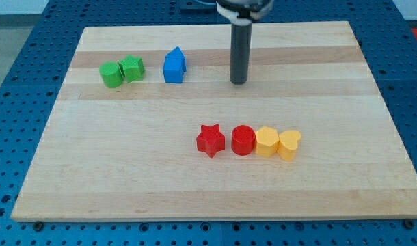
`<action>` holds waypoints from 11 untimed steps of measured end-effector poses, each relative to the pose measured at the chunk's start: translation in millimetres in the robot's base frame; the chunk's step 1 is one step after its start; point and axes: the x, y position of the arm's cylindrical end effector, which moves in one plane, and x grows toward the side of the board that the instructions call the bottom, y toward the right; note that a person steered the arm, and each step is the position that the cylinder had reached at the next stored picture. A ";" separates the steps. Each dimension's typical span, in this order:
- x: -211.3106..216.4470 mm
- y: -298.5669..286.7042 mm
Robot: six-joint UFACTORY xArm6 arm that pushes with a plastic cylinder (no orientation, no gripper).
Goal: Push the yellow hexagon away from the yellow heart
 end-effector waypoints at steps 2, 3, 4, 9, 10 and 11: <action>53.9 37.4; 66.0 43.2; 116.1 47.3; 149.7 -27.9; 149.7 -28.4; 164.6 -26.1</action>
